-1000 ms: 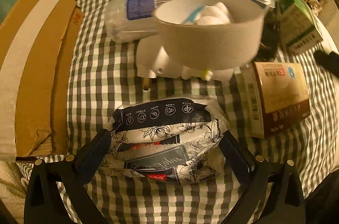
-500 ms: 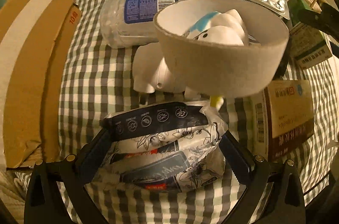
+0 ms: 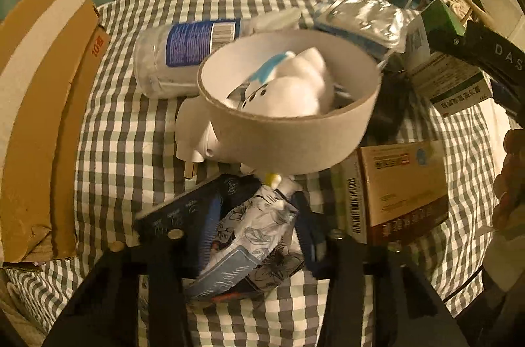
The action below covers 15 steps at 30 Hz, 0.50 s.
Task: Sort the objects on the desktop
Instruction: 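Carry the green box and floral bag with both tools toward the cardboard box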
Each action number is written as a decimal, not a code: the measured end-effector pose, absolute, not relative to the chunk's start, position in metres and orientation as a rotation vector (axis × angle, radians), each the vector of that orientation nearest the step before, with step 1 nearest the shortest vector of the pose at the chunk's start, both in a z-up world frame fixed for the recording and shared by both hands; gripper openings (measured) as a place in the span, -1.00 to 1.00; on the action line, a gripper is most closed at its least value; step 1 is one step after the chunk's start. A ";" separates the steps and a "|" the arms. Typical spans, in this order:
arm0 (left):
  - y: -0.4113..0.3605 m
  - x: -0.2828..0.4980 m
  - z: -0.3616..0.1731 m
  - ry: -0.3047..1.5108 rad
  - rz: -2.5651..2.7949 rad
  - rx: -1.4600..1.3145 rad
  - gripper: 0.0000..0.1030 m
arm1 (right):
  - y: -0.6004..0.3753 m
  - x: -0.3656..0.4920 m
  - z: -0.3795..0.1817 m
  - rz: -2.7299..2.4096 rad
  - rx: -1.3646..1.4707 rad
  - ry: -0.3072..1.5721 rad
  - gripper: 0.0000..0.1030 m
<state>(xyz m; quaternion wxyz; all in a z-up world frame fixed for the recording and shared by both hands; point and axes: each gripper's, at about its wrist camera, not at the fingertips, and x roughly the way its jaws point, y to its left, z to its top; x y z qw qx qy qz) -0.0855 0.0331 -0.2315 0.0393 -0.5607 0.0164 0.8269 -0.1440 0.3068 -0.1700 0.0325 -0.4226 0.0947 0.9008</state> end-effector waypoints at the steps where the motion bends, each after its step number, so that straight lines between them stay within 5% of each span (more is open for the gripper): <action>1: 0.028 -0.085 -0.228 0.039 2.534 -1.716 -0.31 | 0.306 -0.142 -0.166 2.783 -1.282 0.290 0.70; 15: 0.036 -0.068 -0.154 0.019 2.604 -1.507 -0.69 | 0.312 -0.113 -0.113 2.887 -1.102 0.403 0.70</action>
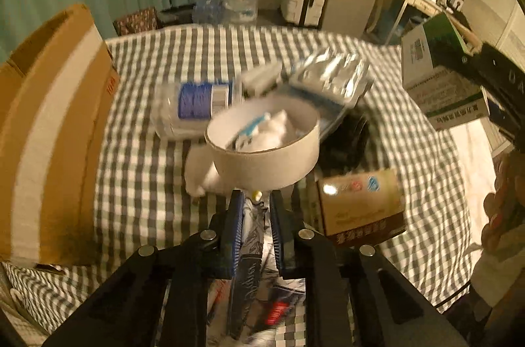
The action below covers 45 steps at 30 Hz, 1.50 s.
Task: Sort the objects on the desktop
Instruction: 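Carry the green box and floral bag with both tools toward the cardboard box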
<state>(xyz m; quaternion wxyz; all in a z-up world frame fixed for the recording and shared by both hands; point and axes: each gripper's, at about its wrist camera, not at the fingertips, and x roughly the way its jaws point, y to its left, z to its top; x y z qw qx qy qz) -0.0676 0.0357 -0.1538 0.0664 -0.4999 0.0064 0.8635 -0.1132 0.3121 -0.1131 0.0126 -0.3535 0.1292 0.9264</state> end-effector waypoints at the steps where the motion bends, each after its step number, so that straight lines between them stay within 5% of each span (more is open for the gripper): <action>1: 0.036 -0.074 -0.151 0.021 2.609 -1.491 -0.69 | 0.312 -0.110 -0.108 2.895 -1.080 0.406 0.70; 22: 0.034 -0.045 -0.102 0.124 2.697 -1.192 -0.74 | 0.293 -0.060 -0.044 3.000 -0.844 0.343 0.70; 25: 0.027 -0.040 -0.125 0.089 2.606 -1.322 -0.36 | 0.291 -0.057 -0.040 3.018 -0.845 0.321 0.70; 27: 0.029 -0.033 -0.147 0.112 2.561 -1.415 0.40 | 0.286 -0.056 -0.035 3.036 -0.832 0.320 0.70; 28: 0.031 -0.028 -0.161 0.119 2.525 -1.467 0.52 | 0.283 -0.055 -0.033 3.048 -0.827 0.316 0.70; 32: 0.053 -0.007 -0.186 0.165 2.402 -1.522 0.55 | 0.280 -0.045 -0.028 3.091 -0.801 0.303 0.70; 35: 0.076 0.004 -0.194 0.246 2.364 -1.497 0.76 | 0.287 -0.039 -0.023 3.108 -0.784 0.351 0.70; 41: 0.090 -0.012 -0.251 0.283 2.317 -1.683 0.75 | 0.303 -0.030 -0.016 3.119 -0.741 0.412 0.70; 43: 0.088 -0.018 -0.263 0.213 2.289 -1.728 0.51 | 0.304 -0.027 -0.013 3.127 -0.722 0.429 0.70; 45: 0.089 -0.019 -0.259 0.192 2.304 -1.698 0.03 | 0.304 -0.024 -0.011 3.137 -0.714 0.428 0.70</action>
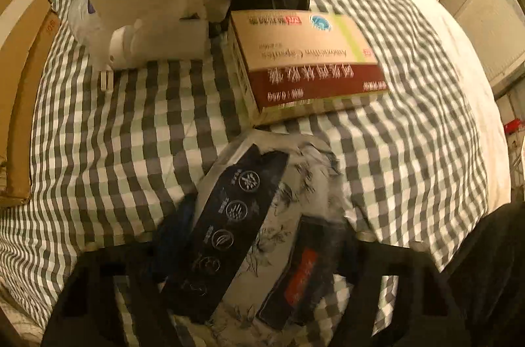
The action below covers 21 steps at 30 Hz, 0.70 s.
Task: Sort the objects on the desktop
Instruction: 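Carry the green box and floral bag with both tools toward the cardboard box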
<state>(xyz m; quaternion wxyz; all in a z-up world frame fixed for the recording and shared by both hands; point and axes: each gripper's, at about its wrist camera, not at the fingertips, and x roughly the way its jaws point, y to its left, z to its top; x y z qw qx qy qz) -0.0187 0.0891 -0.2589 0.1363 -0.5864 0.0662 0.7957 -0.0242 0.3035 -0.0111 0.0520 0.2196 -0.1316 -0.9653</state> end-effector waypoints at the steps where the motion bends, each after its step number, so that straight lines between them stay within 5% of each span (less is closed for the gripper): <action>1: 0.090 -0.018 -0.256 0.185 2.308 -1.679 -0.12 | 0.302 -0.023 -0.010 -2.934 0.664 -0.393 0.70; 3: 0.091 -0.015 -0.248 0.177 2.320 -1.637 -0.43 | 0.301 -0.019 -0.008 -2.931 0.653 -0.384 0.70; 5: 0.092 -0.012 -0.237 0.197 2.365 -1.578 -0.47 | 0.300 -0.015 -0.006 -2.928 0.637 -0.378 0.70; 21: 0.047 -0.021 -0.101 0.235 2.756 -1.046 -0.47 | 0.260 0.005 0.031 -2.990 0.540 -0.247 0.70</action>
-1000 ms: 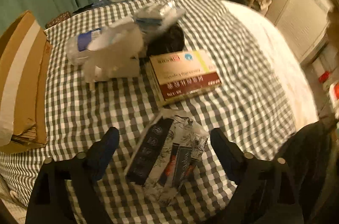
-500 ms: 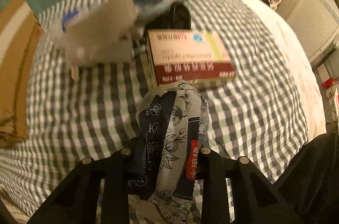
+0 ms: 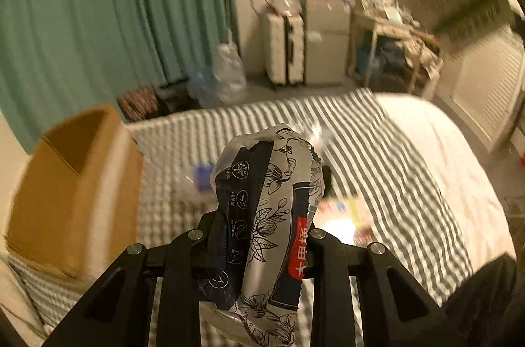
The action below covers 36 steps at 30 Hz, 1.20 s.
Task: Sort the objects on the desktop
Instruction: 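Carry the green box and floral bag with both tools toward the cardboard box, then lower both items into the cardboard box and open both tools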
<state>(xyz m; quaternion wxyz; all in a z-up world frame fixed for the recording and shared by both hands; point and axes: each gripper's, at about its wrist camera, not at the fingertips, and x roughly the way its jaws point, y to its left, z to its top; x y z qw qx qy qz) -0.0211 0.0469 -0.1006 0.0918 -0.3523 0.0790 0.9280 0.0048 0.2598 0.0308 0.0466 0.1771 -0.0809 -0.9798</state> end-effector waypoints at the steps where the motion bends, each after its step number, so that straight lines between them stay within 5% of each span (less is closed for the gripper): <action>1: 0.040 -0.022 -0.091 0.223 2.782 -1.019 -0.47 | 0.256 0.005 0.034 -2.995 0.537 -0.237 0.70; 15: -0.087 -0.042 -0.012 0.125 3.047 -0.851 -0.47 | 0.172 -0.006 0.070 -2.944 0.447 -0.139 0.70; 36: -0.203 -0.053 -0.042 -0.096 3.106 -1.019 -0.46 | 0.041 -0.048 0.033 -2.708 0.517 -0.001 0.70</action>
